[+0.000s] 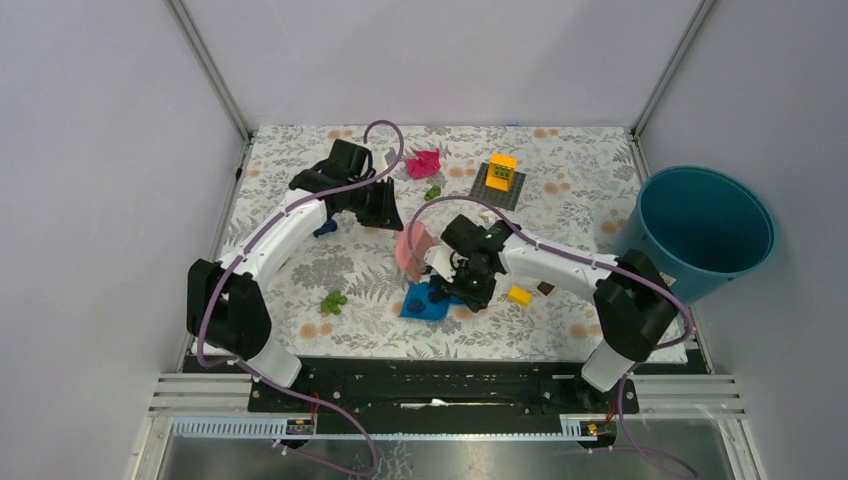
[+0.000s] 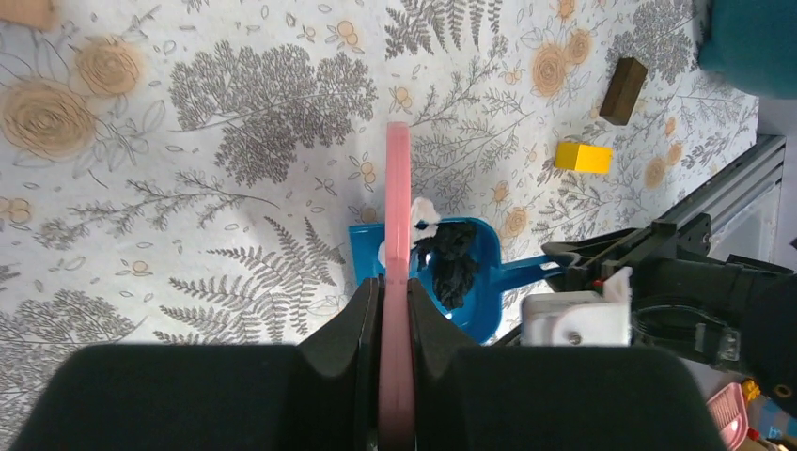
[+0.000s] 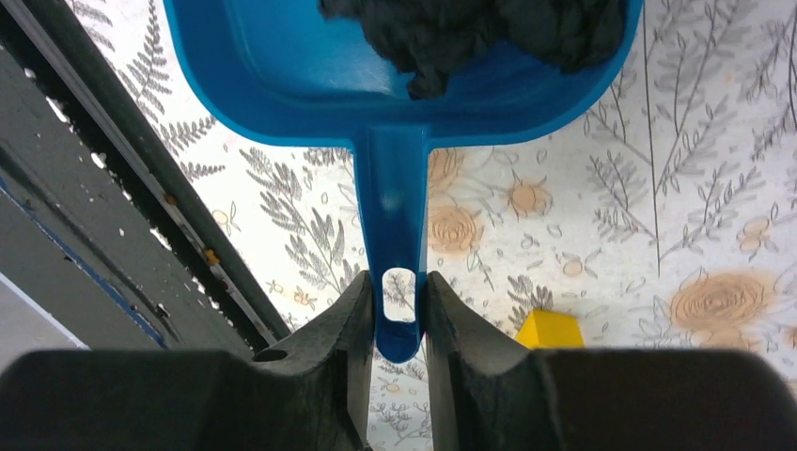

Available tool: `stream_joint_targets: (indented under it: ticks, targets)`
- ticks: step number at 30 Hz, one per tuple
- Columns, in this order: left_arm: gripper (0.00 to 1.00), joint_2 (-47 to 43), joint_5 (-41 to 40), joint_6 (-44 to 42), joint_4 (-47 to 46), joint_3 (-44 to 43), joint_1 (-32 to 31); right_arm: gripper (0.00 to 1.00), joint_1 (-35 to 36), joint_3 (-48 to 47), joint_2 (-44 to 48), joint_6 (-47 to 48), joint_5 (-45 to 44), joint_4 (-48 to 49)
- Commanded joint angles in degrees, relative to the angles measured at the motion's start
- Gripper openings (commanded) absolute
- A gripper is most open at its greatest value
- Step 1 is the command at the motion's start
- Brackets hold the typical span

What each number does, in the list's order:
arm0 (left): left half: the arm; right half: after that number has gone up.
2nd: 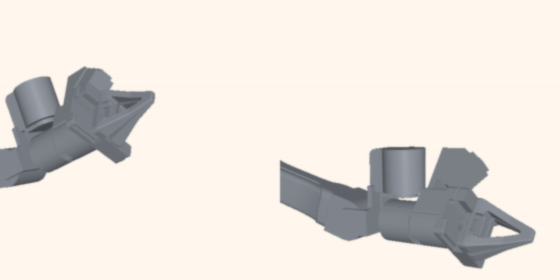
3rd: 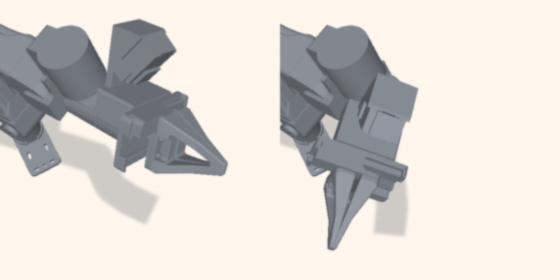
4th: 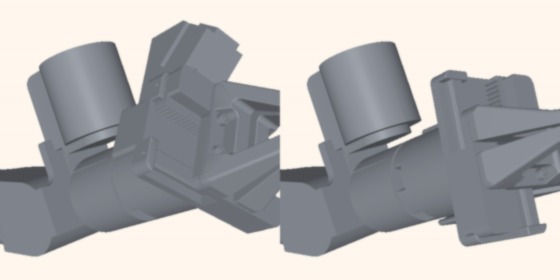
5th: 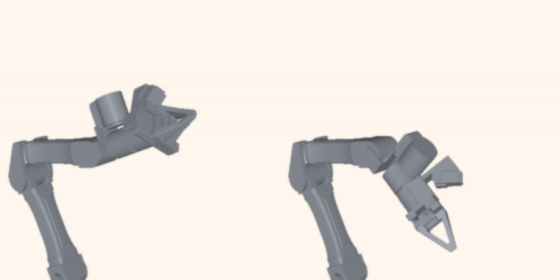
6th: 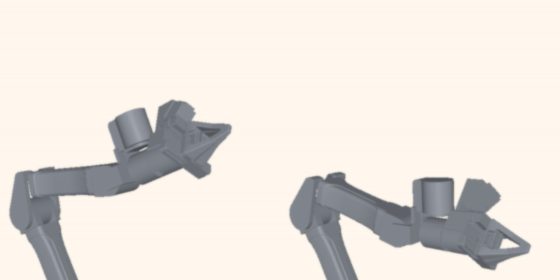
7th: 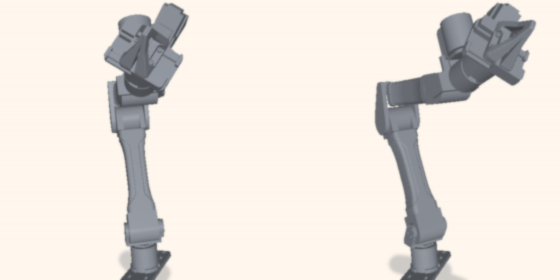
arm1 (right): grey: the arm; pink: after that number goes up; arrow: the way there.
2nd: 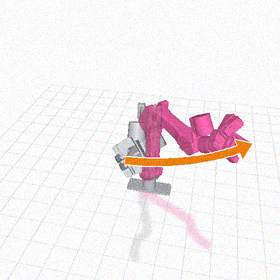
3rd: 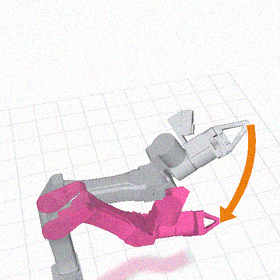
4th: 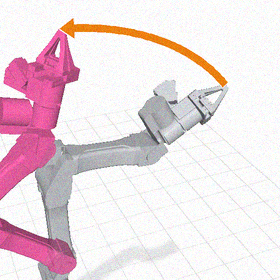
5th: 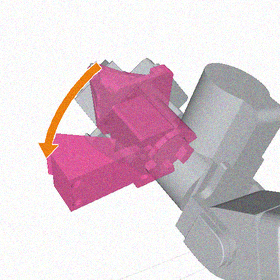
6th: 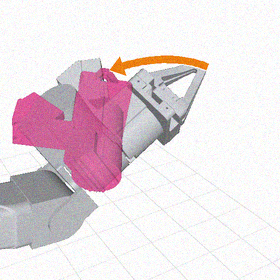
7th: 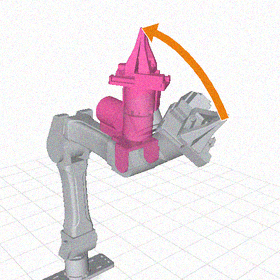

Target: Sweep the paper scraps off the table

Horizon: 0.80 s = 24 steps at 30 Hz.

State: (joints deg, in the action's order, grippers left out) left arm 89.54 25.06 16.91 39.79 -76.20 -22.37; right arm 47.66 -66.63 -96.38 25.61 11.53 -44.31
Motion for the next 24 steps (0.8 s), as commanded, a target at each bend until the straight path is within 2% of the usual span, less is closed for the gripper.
stream_joint_targets:
  ticks: [1, 7, 15, 24]
  targets:
    - [0.0, 0.8, -0.05, -3.76, 1.28, -7.03, 0.66, 0.0, -2.95, 2.88, 7.35, -1.42, -0.04, 1.32]
    - [0.0, 0.07, 0.75, -8.33, 3.51, -13.78, 1.58, 0.0, -9.21, 6.01, 15.02, -1.79, -1.92, 6.76]
    - [0.0, 0.06, 1.37, -12.03, 3.5, -21.83, 3.36, 0.0, -12.79, 6.3, 15.93, -2.07, -1.88, 10.2]
    - [0.0, 4.76, -10.69, -19.01, 5.59, -24.08, 3.33, 0.0, -13.28, 7.01, 17.77, 5.69, -3.81, -1.12]
